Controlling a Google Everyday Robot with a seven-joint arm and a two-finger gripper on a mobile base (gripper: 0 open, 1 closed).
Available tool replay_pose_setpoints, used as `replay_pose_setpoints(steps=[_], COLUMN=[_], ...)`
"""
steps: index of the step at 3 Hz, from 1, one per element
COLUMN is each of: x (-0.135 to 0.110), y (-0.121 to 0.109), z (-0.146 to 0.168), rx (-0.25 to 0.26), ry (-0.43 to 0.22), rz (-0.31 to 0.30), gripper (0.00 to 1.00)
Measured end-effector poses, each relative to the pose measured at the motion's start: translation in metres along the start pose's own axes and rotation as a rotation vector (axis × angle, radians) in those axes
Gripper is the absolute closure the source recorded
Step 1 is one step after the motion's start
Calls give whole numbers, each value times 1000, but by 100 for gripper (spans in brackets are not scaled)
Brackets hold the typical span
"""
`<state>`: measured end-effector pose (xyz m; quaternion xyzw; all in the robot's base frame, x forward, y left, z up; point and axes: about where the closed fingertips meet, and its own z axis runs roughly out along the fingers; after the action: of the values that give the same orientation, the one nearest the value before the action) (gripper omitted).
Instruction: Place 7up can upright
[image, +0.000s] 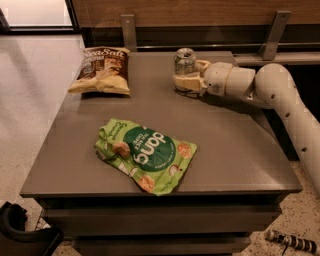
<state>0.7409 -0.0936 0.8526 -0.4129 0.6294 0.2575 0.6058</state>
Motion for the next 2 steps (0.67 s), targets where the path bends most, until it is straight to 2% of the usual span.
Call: replay_pose_setpoints(steps=[1,2], x=[-3,-4], y=[0,-1], z=[0,0], rx=[0,0], ry=[0,0], rz=[0,0], gripper=[98,75])
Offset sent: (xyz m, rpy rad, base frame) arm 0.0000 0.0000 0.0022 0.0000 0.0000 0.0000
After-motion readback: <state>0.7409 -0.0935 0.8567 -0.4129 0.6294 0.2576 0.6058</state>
